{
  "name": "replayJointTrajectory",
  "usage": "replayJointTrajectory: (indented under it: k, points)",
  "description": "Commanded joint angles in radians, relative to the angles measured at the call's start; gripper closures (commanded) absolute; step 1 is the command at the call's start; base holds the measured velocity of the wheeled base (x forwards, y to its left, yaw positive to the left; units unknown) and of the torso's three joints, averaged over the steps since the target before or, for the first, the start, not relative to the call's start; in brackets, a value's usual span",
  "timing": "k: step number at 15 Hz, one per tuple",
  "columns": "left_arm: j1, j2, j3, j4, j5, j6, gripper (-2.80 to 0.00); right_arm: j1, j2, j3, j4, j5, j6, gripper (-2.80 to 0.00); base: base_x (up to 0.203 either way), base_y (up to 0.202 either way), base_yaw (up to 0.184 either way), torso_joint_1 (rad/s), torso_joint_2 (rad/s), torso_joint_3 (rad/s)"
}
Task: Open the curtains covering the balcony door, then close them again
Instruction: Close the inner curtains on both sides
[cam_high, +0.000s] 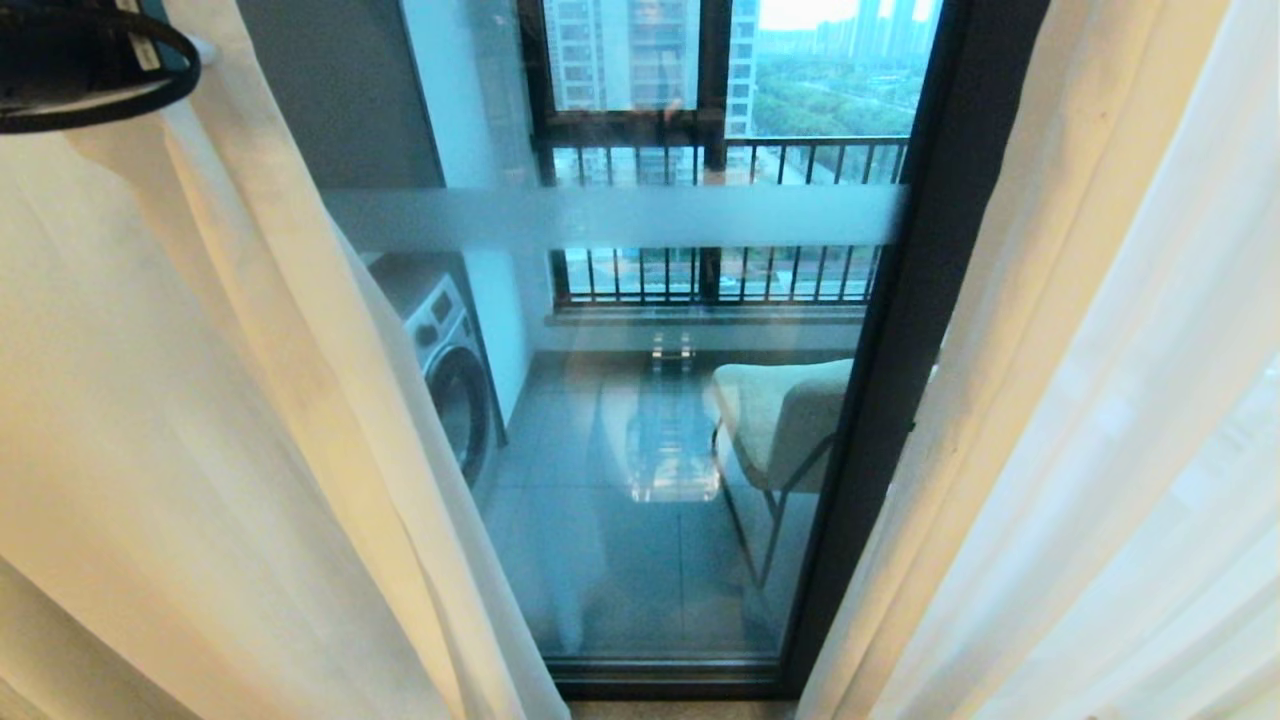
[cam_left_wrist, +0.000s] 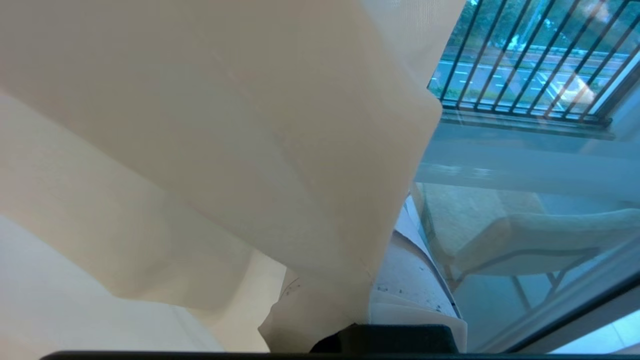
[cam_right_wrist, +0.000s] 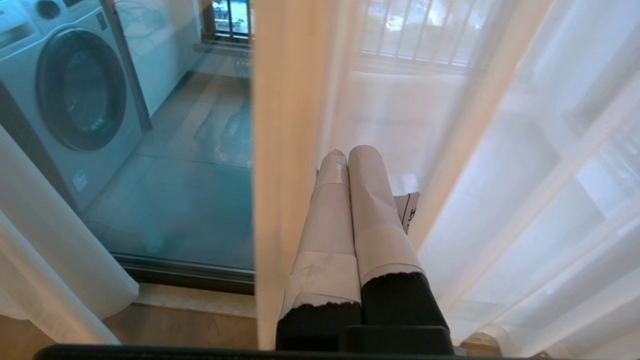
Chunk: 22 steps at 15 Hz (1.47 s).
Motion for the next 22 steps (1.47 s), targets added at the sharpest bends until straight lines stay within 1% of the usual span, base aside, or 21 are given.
replayJointTrajectory:
  k: [1, 22]
  points:
    - [-0.001, 0.001, 0.0, 0.001, 0.001, -0.001, 0.0, 0.0, 0.001, 0.0, -0.001, 0.001, -0.002, 0.0, 0.0, -0.193, 0.004, 0.004, 0.0, 0.006]
    - [-0.009, -0.019, 0.009, 0.001, 0.004, -0.001, 0.0, 0.0, 0.001, 0.0, 0.0, 0.001, -0.001, 0.0, 0.0, -0.191, 0.003, 0.002, 0.0, 0.001]
